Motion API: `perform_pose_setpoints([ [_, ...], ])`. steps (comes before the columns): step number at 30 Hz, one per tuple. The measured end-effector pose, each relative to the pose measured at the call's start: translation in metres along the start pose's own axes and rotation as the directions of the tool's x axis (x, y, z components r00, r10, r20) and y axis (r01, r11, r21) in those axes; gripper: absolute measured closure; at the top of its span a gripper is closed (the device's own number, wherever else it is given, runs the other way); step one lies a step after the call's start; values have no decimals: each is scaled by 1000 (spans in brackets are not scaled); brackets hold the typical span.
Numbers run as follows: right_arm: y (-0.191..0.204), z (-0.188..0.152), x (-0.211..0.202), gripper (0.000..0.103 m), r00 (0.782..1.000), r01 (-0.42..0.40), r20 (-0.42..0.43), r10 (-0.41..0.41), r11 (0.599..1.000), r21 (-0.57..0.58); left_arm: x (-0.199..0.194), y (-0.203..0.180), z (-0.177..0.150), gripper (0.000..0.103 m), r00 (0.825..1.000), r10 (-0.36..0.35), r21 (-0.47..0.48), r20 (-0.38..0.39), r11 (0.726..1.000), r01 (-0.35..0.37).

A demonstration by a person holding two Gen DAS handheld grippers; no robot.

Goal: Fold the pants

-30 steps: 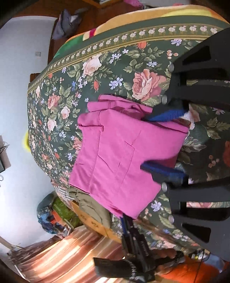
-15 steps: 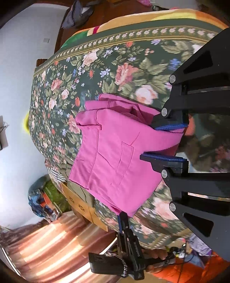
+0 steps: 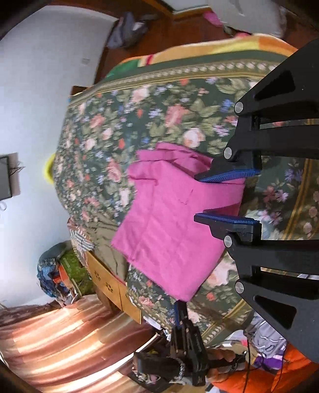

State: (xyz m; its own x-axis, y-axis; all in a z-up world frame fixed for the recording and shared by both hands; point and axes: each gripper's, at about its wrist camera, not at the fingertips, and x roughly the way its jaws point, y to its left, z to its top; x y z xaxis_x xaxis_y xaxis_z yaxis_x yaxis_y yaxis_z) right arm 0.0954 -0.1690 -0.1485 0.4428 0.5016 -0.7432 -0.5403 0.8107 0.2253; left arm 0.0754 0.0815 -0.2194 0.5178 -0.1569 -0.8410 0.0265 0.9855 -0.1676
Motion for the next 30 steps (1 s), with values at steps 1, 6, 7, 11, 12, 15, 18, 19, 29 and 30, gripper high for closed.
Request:
perform_pose_setpoints([
  [1,3,6,0,77,1000,-4,9,4,1000,-14,-1,3,1,95,1000,11,-6,5,1000,-11],
  [6,18,34,7,71,999,-31,35,33,997,-69,-16,8,11,94,998,8,-25,68,1000,-6],
  [7,22,41,9,71,998,-38,40,42,996,-86,-18,7,14,94,997,7,-23,77,1000,-5],
  [11,33,58,16,60,998,-12,54,20,991,-135,-20,-1,24,93,994,-20,-10,105,1000,21],
  [12,36,62,17,60,998,-3,66,13,988,-152,-17,-3,27,93,994,-25,-6,103,1000,25],
  [15,36,62,12,60,996,25,86,-10,984,-177,-4,-7,33,93,996,-19,10,84,1000,18],
  [18,32,68,16,59,997,6,78,7,984,-176,11,-5,34,93,998,-30,-1,57,1000,30],
  [19,31,71,20,59,998,-3,68,16,985,-175,16,-3,35,93,998,-29,-6,49,1000,29],
  [29,63,125,95,50,991,-135,-38,130,949,-286,34,20,28,93,1000,-23,-63,18,998,24],
  [30,65,129,104,50,989,-145,-54,135,946,-290,35,21,27,93,1000,-21,-65,17,998,22],
])
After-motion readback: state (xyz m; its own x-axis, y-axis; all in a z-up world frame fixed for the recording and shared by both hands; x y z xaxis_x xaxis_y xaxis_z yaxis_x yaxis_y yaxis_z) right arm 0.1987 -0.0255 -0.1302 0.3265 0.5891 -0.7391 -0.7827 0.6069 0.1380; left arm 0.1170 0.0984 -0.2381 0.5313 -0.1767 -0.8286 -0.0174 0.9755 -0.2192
